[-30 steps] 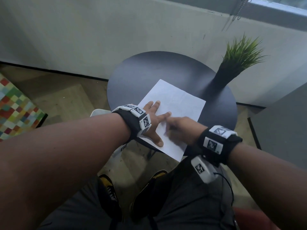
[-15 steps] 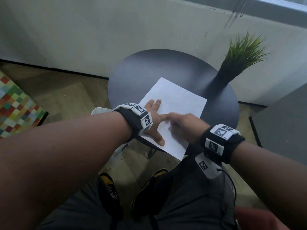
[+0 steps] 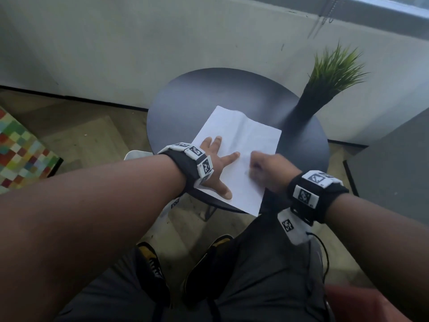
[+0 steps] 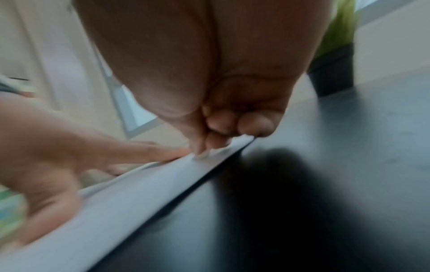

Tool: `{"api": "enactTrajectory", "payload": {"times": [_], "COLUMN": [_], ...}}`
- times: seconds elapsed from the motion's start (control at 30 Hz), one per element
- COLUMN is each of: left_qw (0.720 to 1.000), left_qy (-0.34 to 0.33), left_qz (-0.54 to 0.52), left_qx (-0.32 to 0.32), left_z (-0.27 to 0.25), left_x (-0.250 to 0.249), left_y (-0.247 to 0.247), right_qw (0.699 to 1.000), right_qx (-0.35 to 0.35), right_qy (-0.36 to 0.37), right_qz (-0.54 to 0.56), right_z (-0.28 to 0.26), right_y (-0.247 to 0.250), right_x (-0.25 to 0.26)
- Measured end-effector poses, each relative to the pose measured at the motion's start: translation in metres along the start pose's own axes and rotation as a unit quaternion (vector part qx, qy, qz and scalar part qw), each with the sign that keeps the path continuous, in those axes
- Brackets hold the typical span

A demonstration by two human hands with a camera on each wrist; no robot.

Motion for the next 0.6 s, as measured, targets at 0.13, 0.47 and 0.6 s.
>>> {"api": "enactTrajectory", "payload": {"times": [0.13, 0.47, 0.6], "left_qw": [1.0, 0.999, 0.999], "left_qy": [0.012, -0.016, -0.015], "left_qz": [-0.006, 0.028, 0.027], "left_qx": [0.006, -0.033, -0.025], "left_z": [0.005, 0.012, 0.013], "left_x": [-0.004, -0.01, -0.013], "left_y": [0.0, -0.008, -0.005], "right_qw": [0.993, 0.991, 0.995], "right_qx": [-0.061, 0.109, 0.089], "right_qy": [-0.089, 0.074, 0.044], "right_qz": [0.05, -0.033, -0.027], "right_z": [0.015, -0.025, -0.024], "right_y": [0.005, -0.014, 0.002], "right_x": [-0.02, 0.02, 0.002]}}
Point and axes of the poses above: each hand's wrist, its own z-axis towards the middle knuckle, its own y-axis out of the back of the hand, x = y × z, the point moved 3 cm from there along z, towards the middle knuckle, and after that the axes turned 12 degrees about z, right-handed, at the moved point
